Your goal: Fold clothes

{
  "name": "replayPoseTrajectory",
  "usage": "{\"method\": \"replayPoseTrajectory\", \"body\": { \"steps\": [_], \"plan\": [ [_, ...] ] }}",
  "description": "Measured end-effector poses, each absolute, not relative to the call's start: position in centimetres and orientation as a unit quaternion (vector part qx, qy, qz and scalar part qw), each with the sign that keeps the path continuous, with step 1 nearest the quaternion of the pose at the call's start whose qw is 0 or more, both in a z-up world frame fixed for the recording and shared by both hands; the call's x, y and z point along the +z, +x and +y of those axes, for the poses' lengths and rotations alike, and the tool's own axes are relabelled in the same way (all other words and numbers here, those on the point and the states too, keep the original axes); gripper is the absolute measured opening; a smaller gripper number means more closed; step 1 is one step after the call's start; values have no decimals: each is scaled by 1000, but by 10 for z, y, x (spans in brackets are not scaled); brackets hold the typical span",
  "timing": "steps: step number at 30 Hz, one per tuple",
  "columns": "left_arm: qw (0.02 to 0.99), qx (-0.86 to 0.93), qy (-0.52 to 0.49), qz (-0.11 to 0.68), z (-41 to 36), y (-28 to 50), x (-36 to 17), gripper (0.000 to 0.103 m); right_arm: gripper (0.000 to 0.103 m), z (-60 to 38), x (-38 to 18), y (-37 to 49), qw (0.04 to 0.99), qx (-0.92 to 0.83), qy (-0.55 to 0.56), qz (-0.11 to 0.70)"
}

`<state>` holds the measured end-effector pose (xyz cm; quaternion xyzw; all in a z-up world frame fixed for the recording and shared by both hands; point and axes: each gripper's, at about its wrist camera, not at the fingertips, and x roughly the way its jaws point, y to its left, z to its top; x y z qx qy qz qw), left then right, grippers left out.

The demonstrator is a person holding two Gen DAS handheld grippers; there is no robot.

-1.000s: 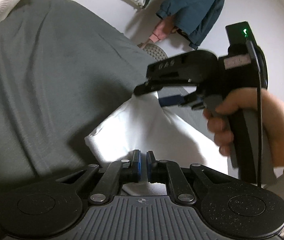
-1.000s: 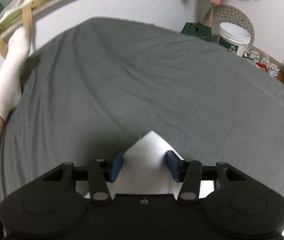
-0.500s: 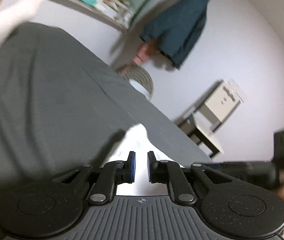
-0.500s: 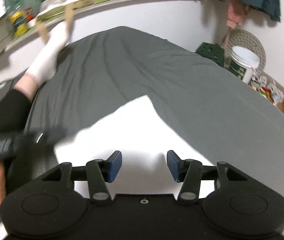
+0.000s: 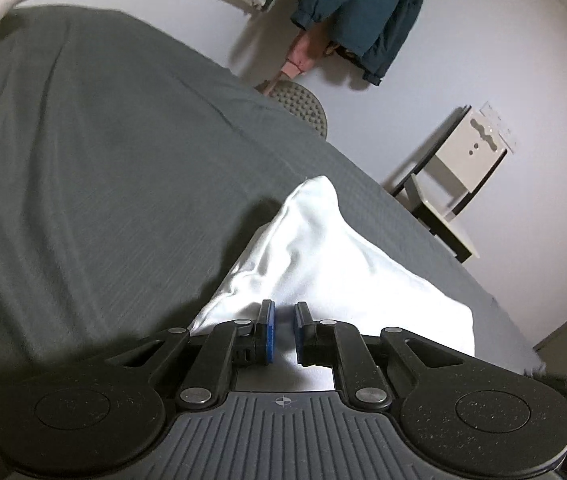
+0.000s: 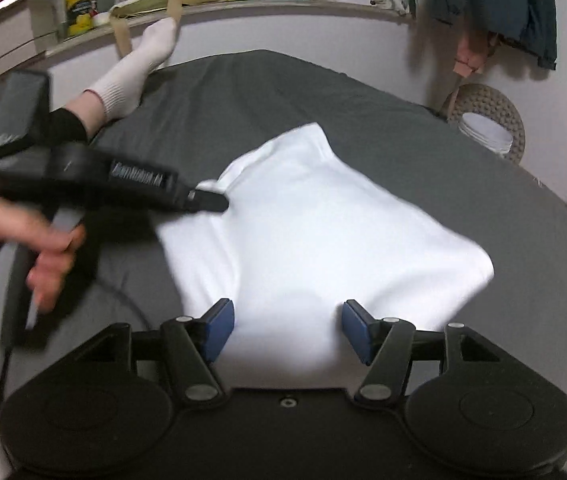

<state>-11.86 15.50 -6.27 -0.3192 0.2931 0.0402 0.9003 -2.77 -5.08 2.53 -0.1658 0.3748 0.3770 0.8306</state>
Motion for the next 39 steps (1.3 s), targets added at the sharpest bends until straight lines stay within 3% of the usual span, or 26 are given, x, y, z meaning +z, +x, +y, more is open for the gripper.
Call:
{"method": "replayPoseTrajectory", "body": {
  "steps": [5,11,19,23,29,39],
  "plan": [
    [903,41,-304,300,155,-101,-62,10,60,-55,19,-22,826,370,-141,401],
    [899,40,-320,297,158,-97,-64,10,75,-33,13,-17,810,366,-172,424],
    [891,42,-343,295,158,-88,-66,10,71,-39,50,10,812,369,-153,425],
    [888,43,-351,294,158,-85,-68,10,71,-39,33,36,810,351,-146,445],
    [889,47,-347,294,156,-81,-70,11,80,-43,6,47,811,337,-103,467],
    [888,46,-349,295,158,-76,-70,11,82,-59,21,15,794,345,-102,490]
  ]
}}
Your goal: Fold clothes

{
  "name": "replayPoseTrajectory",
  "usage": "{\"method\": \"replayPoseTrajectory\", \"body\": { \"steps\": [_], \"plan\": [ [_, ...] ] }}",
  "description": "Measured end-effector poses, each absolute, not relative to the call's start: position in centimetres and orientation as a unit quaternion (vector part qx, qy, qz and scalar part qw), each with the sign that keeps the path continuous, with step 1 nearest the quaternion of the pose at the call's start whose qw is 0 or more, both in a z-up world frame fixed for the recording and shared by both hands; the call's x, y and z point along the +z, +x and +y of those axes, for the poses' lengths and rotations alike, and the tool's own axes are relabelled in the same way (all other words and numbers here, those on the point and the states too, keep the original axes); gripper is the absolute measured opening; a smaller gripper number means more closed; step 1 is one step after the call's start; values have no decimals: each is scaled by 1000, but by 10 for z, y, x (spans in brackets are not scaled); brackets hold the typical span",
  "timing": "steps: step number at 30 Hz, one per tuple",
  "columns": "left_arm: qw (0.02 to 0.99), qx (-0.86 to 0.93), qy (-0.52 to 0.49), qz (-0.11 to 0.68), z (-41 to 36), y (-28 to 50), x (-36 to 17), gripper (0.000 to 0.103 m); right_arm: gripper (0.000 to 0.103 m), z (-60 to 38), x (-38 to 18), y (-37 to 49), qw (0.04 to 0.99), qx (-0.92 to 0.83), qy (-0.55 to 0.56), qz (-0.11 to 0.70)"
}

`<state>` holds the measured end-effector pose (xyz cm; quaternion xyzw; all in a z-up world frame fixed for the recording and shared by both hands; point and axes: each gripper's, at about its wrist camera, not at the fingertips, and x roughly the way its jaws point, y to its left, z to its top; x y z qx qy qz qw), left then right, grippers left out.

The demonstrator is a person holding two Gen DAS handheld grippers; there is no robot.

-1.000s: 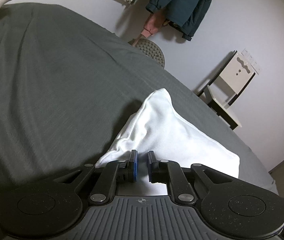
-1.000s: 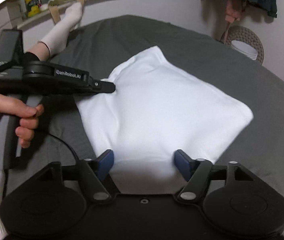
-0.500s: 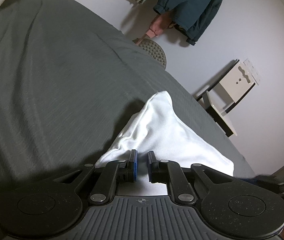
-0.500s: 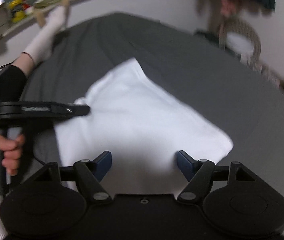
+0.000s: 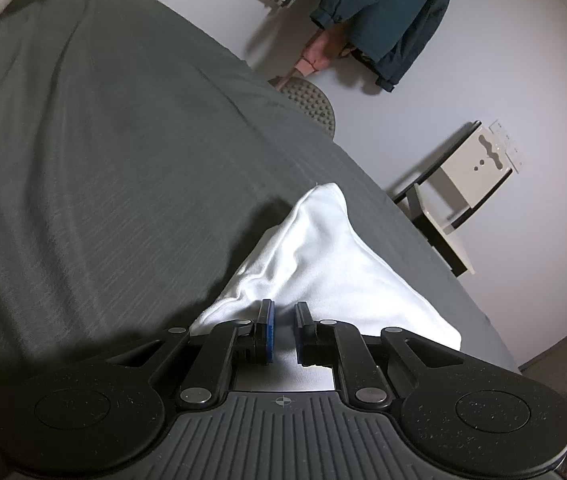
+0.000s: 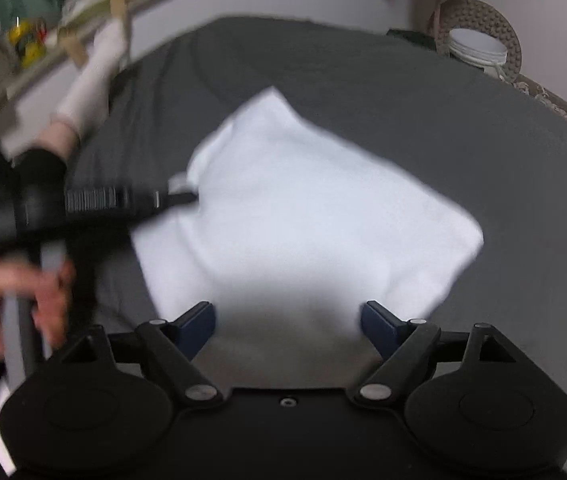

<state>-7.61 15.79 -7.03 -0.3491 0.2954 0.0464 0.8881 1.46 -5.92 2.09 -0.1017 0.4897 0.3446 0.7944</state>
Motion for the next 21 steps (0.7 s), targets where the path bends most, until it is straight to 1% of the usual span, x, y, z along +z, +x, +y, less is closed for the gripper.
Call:
{"method": "replayPoseTrajectory", "body": {
  "steps": [2,3,5,8,15,19,20,21],
  "plan": [
    [891,46,-343,295,157,-75,-70,11,83,-73,16,10,800,331,-56,497],
    [891,45,-341,294,157,-74,-70,11,84,-81,13,10,799,322,-21,507],
    [891,45,-342,294,158,-73,-71,11,84,-98,4,10,789,305,55,531],
    [892,45,-341,293,158,-72,-71,11,83,-108,6,0,800,310,87,507],
    [901,49,-318,292,153,-69,-67,11,84,-104,30,-34,823,365,84,427],
    [903,48,-315,289,152,-69,-66,11,86,-86,26,-50,849,386,10,362],
    [903,48,-314,289,152,-69,-66,11,87,-82,23,-51,851,386,-5,355],
    [903,48,-313,289,152,-69,-66,11,90,-78,21,-53,852,388,-17,350]
  ]
}}
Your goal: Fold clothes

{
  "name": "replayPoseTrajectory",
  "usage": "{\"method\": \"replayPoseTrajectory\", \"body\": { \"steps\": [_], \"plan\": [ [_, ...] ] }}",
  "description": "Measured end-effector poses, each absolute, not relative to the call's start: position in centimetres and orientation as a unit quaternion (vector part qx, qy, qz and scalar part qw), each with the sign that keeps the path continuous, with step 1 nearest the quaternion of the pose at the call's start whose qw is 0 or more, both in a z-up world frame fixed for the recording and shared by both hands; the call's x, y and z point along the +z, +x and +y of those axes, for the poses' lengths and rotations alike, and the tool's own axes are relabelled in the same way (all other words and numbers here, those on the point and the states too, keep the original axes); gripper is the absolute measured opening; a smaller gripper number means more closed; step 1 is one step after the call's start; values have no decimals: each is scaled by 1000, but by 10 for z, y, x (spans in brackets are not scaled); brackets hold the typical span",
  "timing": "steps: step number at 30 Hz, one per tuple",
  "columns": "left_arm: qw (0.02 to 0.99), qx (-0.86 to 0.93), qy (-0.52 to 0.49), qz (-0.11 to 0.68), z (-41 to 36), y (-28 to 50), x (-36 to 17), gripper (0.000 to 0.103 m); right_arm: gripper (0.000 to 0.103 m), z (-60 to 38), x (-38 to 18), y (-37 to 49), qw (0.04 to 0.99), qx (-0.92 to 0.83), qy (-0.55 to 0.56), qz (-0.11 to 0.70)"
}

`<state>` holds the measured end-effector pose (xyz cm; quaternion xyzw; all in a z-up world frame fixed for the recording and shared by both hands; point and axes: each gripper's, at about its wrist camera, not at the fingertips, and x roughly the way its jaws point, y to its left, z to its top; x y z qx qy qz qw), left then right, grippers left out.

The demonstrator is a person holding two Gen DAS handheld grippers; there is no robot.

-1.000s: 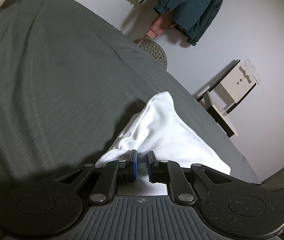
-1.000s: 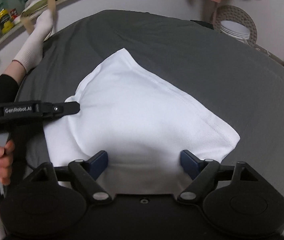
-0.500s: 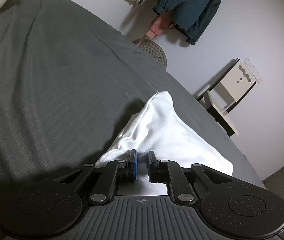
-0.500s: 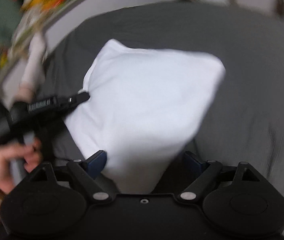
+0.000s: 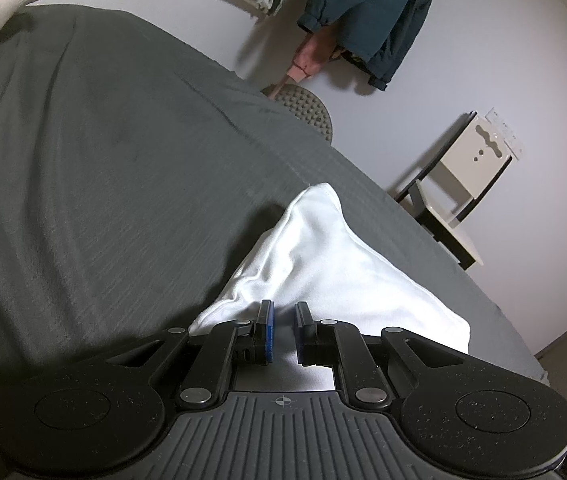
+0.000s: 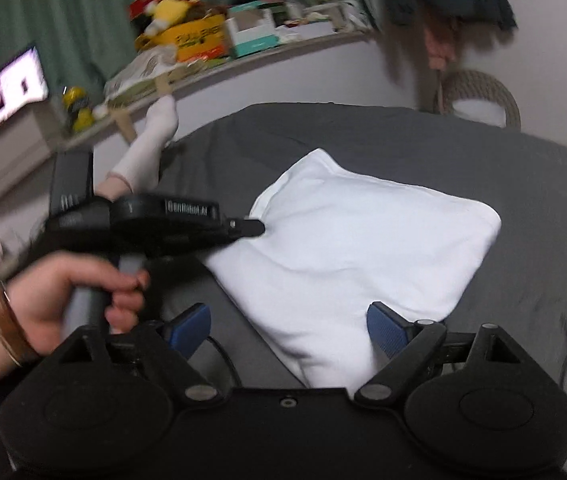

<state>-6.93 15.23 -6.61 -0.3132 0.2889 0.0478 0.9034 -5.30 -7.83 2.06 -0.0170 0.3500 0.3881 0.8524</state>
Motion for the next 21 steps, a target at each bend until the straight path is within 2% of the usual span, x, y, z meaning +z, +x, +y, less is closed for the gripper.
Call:
{"method": "replayPoseTrajectory", "body": {
  "steps": [4,7,9,11,12,18,21],
  "plan": [
    [912,51,-287,289,146,-70,-60,14,94,-76,15,-58,858,388,-34,335],
    [921,53,-255,290,139,-72,-53,28,95,-79,16,-58,859,388,-21,332],
    [926,49,-241,287,135,-76,-46,59,94,-86,17,-56,860,388,4,332],
    [932,48,-234,274,133,-84,-37,77,94,-94,17,-50,859,381,39,339],
    [934,50,-232,268,134,-88,-32,82,94,-99,17,-46,860,374,58,343],
    [929,35,-263,257,152,-113,-14,86,94,-132,14,-24,867,315,162,350],
    [913,43,-308,265,166,-122,-19,97,94,-152,3,-9,854,282,238,367]
  ]
}}
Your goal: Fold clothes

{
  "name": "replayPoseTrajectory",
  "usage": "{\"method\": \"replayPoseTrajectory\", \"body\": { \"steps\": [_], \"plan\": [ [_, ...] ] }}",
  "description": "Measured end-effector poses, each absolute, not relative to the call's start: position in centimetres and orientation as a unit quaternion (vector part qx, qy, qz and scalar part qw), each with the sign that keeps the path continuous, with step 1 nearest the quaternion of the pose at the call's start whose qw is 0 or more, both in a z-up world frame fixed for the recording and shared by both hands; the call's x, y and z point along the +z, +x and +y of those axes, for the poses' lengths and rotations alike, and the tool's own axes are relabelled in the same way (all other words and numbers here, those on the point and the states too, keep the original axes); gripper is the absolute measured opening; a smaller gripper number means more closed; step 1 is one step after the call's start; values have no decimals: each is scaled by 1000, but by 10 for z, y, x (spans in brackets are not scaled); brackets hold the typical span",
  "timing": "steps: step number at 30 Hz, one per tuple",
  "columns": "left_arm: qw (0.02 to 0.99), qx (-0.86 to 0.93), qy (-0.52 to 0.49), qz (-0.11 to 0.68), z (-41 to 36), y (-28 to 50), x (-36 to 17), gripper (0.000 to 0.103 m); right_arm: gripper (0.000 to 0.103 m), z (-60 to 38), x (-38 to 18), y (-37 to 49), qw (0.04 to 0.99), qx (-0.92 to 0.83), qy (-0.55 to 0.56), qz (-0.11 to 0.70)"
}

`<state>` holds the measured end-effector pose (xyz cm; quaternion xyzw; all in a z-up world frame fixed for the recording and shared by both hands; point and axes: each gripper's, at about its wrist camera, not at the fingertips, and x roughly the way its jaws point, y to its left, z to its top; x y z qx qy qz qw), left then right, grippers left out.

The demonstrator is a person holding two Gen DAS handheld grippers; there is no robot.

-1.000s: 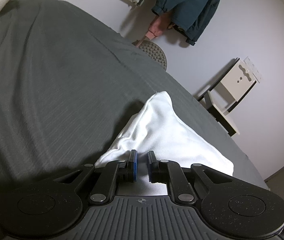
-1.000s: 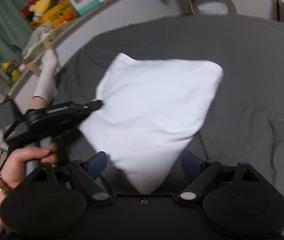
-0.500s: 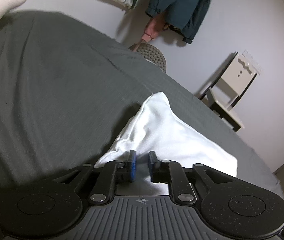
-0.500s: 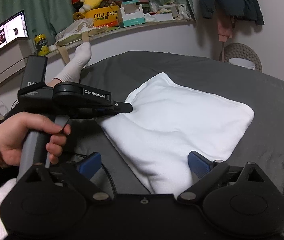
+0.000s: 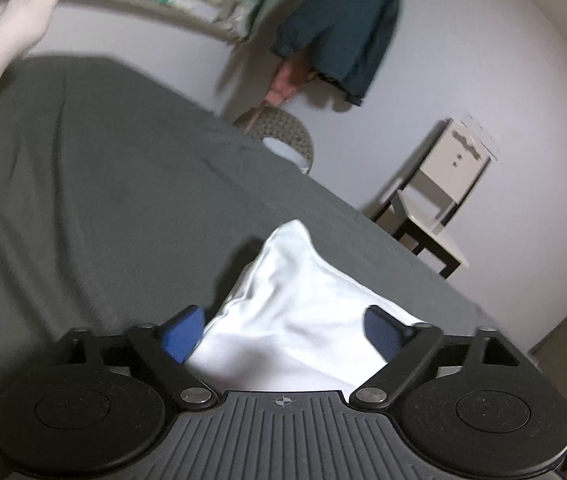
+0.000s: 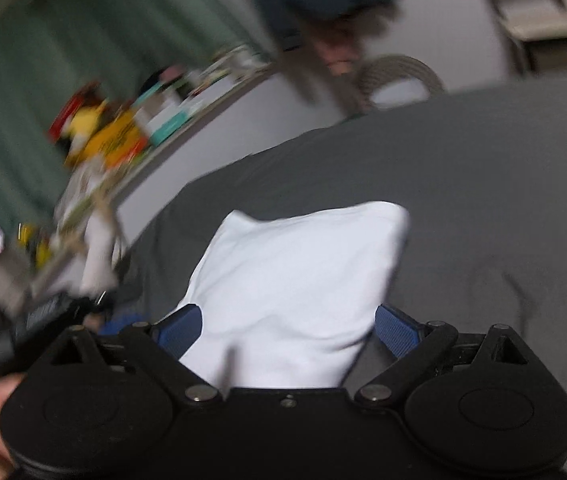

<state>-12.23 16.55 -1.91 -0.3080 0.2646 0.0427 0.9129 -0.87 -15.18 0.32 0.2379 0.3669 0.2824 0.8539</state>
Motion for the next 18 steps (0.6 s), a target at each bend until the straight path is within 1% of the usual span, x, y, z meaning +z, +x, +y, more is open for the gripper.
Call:
{"method": "replayPoseTrajectory", "body": {
  "steps": [4,10,18],
  "plan": [
    [891,46,-353,281,176,-130,-27,97,93,-164,-17,7,829,252,300,399],
    [869,37,-389,304,178,-148,-39,98,92,-162,-27,13,816,246,318,416],
    [774,45,-551,308,204,-151,-74,98,92,-154,-25,8,817,264,299,417]
  ]
}}
